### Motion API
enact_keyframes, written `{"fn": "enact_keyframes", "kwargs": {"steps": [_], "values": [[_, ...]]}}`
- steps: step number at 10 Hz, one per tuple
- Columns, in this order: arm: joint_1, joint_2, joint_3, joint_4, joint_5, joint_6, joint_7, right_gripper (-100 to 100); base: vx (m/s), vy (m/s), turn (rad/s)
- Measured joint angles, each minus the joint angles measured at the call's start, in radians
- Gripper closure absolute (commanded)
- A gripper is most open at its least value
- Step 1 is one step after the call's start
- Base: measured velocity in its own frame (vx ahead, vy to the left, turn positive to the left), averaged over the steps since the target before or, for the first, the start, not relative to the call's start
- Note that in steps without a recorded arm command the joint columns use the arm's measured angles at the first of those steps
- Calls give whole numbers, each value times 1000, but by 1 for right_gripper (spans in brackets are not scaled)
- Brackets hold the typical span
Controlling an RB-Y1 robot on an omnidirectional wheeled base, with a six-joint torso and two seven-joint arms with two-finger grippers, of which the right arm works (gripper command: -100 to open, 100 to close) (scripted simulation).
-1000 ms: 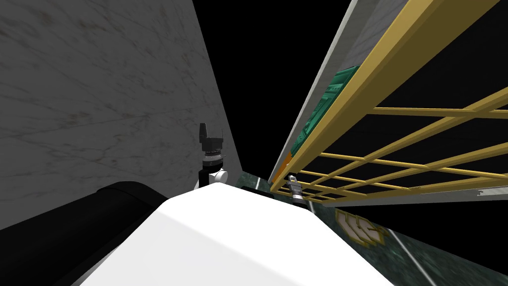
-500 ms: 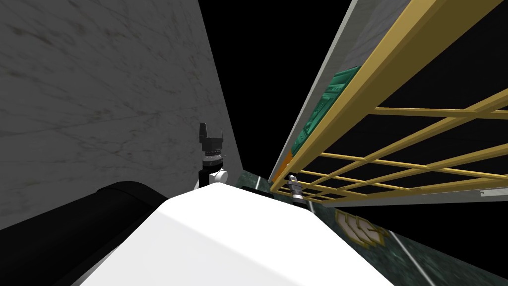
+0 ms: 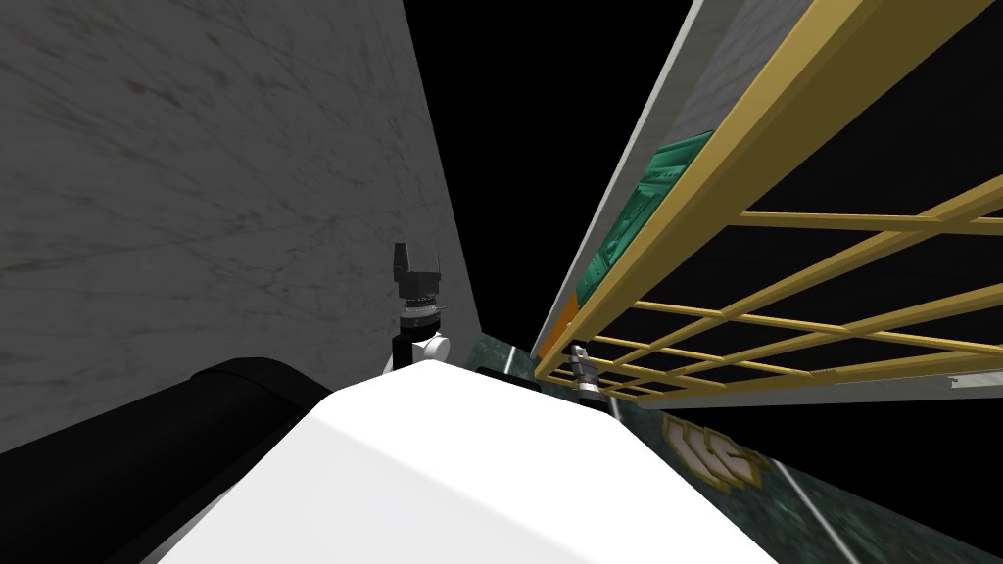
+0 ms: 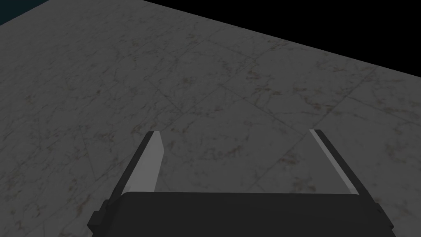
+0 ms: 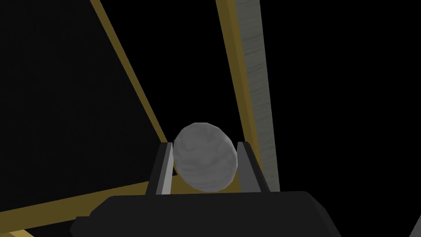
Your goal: Pull the door open
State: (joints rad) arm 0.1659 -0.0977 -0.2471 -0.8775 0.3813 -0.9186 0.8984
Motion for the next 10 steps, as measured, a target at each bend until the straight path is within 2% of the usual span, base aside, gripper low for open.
{"fn": "enact_keyframes", "kwargs": {"steps": [10], "values": [[-11,-25,34,14,-100,1,-249,100,-42,-12,50]]}}
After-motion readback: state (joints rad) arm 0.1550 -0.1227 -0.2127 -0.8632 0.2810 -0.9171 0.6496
